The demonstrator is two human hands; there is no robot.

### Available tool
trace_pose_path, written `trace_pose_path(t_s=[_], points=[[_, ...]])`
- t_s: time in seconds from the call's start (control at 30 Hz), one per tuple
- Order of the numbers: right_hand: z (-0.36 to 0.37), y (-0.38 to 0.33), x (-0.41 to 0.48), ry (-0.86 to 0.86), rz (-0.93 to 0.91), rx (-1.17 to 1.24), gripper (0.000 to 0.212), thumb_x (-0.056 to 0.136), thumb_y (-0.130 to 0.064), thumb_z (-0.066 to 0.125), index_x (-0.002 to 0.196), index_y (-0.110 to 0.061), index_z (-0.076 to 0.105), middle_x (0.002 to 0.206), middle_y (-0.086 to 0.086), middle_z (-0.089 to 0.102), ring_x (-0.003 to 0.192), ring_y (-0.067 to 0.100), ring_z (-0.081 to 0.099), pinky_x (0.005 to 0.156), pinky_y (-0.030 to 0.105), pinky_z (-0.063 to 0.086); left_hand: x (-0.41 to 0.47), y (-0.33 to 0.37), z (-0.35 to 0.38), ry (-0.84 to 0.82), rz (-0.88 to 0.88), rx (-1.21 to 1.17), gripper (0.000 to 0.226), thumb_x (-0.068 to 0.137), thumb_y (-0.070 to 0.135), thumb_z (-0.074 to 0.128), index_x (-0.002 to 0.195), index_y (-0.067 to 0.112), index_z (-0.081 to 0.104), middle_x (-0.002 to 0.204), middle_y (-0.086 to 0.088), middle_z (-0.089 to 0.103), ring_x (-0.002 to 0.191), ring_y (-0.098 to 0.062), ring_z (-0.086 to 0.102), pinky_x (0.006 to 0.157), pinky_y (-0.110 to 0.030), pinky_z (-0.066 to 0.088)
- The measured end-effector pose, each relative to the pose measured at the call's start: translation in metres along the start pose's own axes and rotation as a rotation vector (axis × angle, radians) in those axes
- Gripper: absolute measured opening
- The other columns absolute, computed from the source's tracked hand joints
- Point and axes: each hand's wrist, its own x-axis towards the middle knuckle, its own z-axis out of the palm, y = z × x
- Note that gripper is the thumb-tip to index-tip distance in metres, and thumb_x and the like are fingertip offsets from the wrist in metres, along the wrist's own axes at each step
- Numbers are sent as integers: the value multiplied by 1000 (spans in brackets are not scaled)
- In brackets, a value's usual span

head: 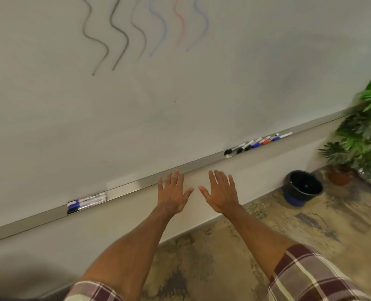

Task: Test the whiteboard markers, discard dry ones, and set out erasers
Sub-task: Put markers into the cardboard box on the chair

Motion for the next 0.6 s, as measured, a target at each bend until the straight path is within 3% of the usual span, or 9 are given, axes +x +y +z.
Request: trace_pose_path(t_s=[0.2, 0.37, 0.53, 0.6], points=[[-17, 98, 15, -15, 41, -47, 73, 94, -62, 22, 149, -14, 19, 155, 10, 22, 144, 26, 17, 116, 46, 6, 46, 90, 8, 8, 37, -6, 73, 98, 62, 11, 156, 19, 0, 163, -3, -8, 150, -24, -8, 118, -52, -9], [-18, 157, 25, 32, 91, -32, 83, 87, -65, 12, 140, -8, 42, 142, 16, 45, 133, 32, 40, 111, 53, 24, 78, 146, 14, -4, 79, -2, 73, 98, 62, 11, 156, 18, 3, 164, -3, -4, 150, -24, -5, 119, -53, -8], [-20, 198, 49, -21, 114, -67, 72, 94, -61, 18, 149, -13, 19, 155, 11, 22, 143, 27, 17, 116, 47, 7, 112, 183, 17, -20, 122, 9, 73, 98, 62, 12, 156, 18, 4, 164, -3, -3, 150, -24, -4, 119, -54, -6], [-20, 210, 59, -23, 119, -69, 72, 94, -61, 20, 149, -15, 18, 156, 10, 20, 144, 27, 16, 116, 47, 7, 125, 192, 20, -27, 131, 19, 72, 98, 61, 13, 156, 18, 4, 164, -3, -2, 150, -25, -4, 119, -53, -7]])
